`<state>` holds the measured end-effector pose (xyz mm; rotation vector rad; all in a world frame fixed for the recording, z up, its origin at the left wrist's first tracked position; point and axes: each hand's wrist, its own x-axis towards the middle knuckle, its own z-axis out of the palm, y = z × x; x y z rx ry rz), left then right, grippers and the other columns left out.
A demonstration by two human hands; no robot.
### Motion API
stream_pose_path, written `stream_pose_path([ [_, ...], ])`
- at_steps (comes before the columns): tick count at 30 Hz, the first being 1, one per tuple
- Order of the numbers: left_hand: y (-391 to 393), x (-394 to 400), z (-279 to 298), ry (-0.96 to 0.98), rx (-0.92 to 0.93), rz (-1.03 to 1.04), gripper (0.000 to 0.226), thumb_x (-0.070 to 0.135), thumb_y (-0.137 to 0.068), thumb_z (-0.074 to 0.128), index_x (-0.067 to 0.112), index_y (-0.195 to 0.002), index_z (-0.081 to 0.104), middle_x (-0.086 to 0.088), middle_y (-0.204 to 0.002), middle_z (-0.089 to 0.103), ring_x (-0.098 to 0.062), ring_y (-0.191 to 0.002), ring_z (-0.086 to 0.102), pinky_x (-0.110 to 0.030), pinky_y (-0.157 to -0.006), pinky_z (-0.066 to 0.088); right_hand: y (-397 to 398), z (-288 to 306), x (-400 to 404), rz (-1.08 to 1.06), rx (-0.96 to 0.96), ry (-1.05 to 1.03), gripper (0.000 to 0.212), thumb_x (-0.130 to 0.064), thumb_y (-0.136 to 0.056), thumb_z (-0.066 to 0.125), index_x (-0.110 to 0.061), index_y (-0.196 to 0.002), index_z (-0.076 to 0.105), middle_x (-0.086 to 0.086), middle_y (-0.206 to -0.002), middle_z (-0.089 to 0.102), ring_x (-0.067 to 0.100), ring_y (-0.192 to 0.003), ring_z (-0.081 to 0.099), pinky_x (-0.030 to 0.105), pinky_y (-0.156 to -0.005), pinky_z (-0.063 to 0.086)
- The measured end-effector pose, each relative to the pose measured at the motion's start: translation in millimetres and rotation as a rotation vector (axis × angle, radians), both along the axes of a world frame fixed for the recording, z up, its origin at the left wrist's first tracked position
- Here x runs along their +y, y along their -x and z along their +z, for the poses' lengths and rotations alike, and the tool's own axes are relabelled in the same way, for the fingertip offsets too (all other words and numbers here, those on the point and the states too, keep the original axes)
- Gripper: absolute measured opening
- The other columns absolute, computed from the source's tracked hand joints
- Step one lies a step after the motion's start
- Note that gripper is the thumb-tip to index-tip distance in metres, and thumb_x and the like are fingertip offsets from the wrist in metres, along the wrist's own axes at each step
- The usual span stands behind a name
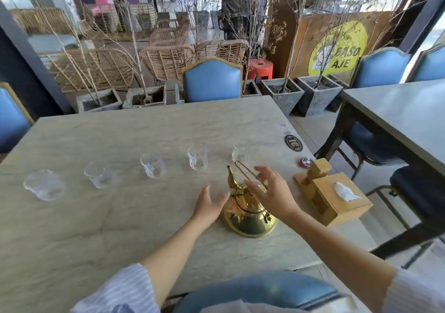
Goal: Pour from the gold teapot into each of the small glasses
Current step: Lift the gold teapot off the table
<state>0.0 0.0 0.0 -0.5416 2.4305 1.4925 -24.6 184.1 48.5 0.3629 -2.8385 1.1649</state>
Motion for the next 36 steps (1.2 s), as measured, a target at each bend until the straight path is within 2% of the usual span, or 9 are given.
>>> stream_pose_path([
  [4,-5.6,18.9,-11.7,-0.140,-0.091,0.093,0.095,0.071,-0.089,0.050,0.013,-0.159,0.022,-0.009,-0.164,0.028,-0.029,-0.148,0.031,-0.043,-0.117,0.029,-2.9,-7.5,6.3,-0.041,-0.064,0.128,0.039,-0.044,-0.089,0.064,-0.005,-0.088,0.069,0.006,-0.074,0.072,0.010,-0.060,0.059,0.027,-0.057,0.049],
  [6,-6.5,26.5,-25.5,-0.206,-0.120,0.148,0.117,0.093,-0.067,0.047,0.015,-0.153,0.034,-0.011,-0.153,0.045,-0.031,-0.137,0.046,-0.049,-0.114,0.040,-5.6,-15.1,8.9,-0.030,-0.119,0.196,0.044,-0.042,-0.091,0.062,-0.001,-0.076,0.065,0.011,-0.064,0.068,0.008,-0.049,0.050,0.021,-0.049,0.040],
  [10,-4.3,30.3,-50.1,-0.339,-0.172,0.213,0.130,0.101,-0.037,0.057,0.021,-0.139,0.045,-0.003,-0.133,0.061,-0.027,-0.119,0.060,-0.053,-0.101,0.051,-11.0,-25.6,12.2,-0.021,-0.242,0.339,0.062,-0.053,-0.089,0.055,0.005,-0.069,0.061,0.001,-0.054,0.059,0.007,-0.046,0.050,0.016,-0.048,0.039],
  [15,-0.1,40.0,-28.6,-0.499,-0.215,0.299,0.109,0.080,-0.058,0.068,0.020,-0.144,0.039,-0.008,-0.141,0.054,-0.032,-0.127,0.054,-0.055,-0.096,0.051,-9.1,-32.8,10.5,-0.015,-0.358,0.476,0.063,-0.059,-0.086,0.052,-0.005,-0.054,0.052,0.003,-0.045,0.049,0.010,-0.040,0.044,0.025,-0.050,0.039],
  [20,8.4,41.7,-29.5,-0.496,-0.239,0.317,0.140,0.090,-0.028,0.072,0.018,-0.143,0.040,-0.009,-0.133,0.059,-0.029,-0.116,0.059,-0.049,-0.091,0.056,-6.3,-38.5,5.4,-0.056,-0.343,0.501,0.080,-0.068,-0.082,0.052,0.005,-0.053,0.040,0.004,-0.048,0.035,0.018,-0.046,0.032,0.031,-0.049,0.026],
  [22,12.2,40.7,-25.0,-0.507,-0.289,0.317,0.136,0.085,-0.033,0.074,0.016,-0.144,0.039,-0.012,-0.136,0.058,-0.033,-0.120,0.059,-0.051,-0.089,0.058,-4.5,-36.2,3.9,-0.092,-0.297,0.500,0.071,-0.066,-0.083,0.053,-0.003,-0.052,0.042,0.000,-0.047,0.035,0.016,-0.046,0.030,0.028,-0.047,0.025],
  [26,21.8,38.9,-19.5,-0.507,-0.352,0.286,0.119,0.081,-0.046,0.072,0.014,-0.141,0.045,-0.013,-0.133,0.062,-0.034,-0.118,0.061,-0.040,-0.065,0.060,9.1,-24.0,-2.8,-0.118,-0.205,0.478,0.054,-0.047,-0.092,0.054,-0.021,-0.048,0.037,-0.012,-0.041,0.033,0.005,-0.042,0.027,0.019,-0.044,0.023],
  [33,51.4,34.1,-13.2,-0.473,-0.367,0.184,0.123,0.087,-0.041,0.071,0.015,-0.138,0.049,-0.010,-0.126,0.066,-0.029,-0.109,0.066,-0.043,-0.073,0.063,47.1,-22.0,-3.2,-0.179,-0.227,0.553,0.074,-0.065,-0.087,0.049,-0.003,-0.050,0.032,0.007,-0.050,0.031,0.017,-0.050,0.027,0.036,-0.050,0.024],
  [36,67.1,36.5,-5.9,-0.474,-0.343,0.165,0.110,0.086,-0.051,0.071,0.018,-0.135,0.052,-0.007,-0.122,0.069,-0.026,-0.108,0.068,-0.052,-0.085,0.060,64.7,-12.4,-2.4,-0.170,-0.215,0.522,0.065,-0.063,-0.088,0.045,-0.011,-0.050,0.035,0.006,-0.049,0.032,0.017,-0.050,0.029,0.035,-0.052,0.026],
])
